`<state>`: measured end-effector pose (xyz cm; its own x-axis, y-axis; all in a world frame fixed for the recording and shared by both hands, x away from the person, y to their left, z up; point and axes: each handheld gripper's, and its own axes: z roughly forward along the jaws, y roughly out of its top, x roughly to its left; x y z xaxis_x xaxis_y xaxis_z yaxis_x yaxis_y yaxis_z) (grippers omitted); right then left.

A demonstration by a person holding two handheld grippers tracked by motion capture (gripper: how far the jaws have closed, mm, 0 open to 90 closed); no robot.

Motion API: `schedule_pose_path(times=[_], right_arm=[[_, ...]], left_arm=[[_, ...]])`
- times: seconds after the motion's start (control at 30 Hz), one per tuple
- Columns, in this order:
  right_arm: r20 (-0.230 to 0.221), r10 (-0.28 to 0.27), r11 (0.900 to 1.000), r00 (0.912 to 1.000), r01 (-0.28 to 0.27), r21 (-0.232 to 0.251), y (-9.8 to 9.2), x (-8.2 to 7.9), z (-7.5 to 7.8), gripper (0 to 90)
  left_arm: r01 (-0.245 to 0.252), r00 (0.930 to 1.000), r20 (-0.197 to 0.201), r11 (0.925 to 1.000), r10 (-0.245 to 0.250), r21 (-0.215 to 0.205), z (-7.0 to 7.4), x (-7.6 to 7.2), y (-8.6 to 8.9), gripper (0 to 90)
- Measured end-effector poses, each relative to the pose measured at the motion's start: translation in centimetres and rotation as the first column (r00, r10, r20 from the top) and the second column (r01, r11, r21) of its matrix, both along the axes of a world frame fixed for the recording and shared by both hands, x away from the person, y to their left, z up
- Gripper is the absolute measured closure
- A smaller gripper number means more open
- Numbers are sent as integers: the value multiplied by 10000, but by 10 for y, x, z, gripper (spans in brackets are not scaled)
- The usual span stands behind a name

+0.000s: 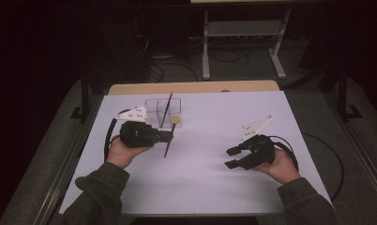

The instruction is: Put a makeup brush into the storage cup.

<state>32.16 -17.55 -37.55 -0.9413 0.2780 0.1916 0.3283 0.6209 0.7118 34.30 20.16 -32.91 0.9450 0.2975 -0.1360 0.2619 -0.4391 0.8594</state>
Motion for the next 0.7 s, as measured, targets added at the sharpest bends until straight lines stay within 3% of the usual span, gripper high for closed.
schedule_pose_path(times=[0.7], right_arm=[[-146, -932, 9953, 9955, 936, 252, -27, -2, -14, 390]], left_arm=[[-11, 9998, -197, 9989, 20, 473, 10, 24, -3, 836]])
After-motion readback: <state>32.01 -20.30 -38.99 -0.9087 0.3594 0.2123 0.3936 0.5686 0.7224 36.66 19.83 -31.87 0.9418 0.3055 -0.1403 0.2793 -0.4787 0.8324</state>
